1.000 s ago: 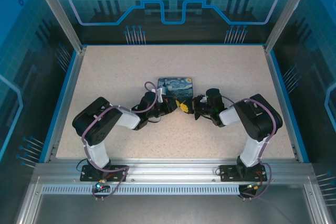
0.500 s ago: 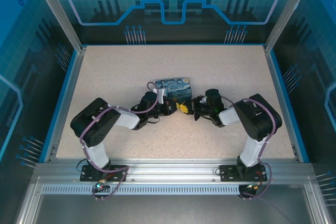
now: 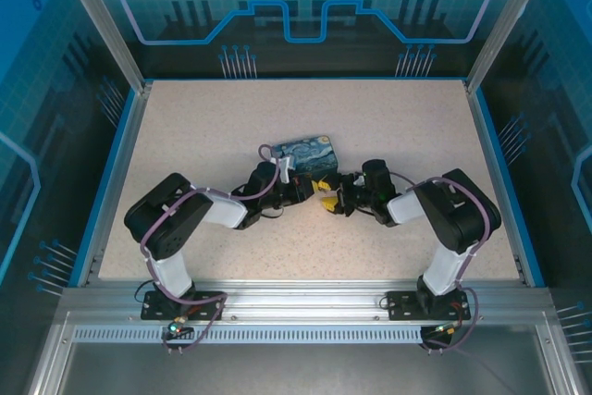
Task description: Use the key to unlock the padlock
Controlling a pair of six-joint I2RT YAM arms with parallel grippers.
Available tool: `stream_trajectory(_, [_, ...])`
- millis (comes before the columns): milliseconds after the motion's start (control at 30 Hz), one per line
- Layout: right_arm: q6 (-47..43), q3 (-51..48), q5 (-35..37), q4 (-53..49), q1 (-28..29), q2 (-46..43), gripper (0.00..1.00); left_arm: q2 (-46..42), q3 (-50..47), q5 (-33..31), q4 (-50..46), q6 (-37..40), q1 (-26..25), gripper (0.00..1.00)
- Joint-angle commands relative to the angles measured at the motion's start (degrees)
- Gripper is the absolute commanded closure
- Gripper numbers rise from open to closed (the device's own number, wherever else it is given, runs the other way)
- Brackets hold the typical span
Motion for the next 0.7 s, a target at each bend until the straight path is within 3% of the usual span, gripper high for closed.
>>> stream_trajectory(0, [-2.9, 0.0, 1.6, 1.3, -0.3, -4.4, 0.43, 0.2, 0.9, 7.6, -1.7, -0.3, -3.2, 1.0])
stream_trajectory(433, [-16.9, -1.1, 3.5, -16.7, -4.0, -18.7, 0.38, 0.8, 1.3, 6.7, -5.7, 1.1, -3.2, 1.0])
stream_trajectory(667, [-22.4, -0.2, 3.8, -27.2, -5.2, -22.1, 0.38, 0.7, 2.8, 5.4, -10.6, 1.7, -3.2, 1.0])
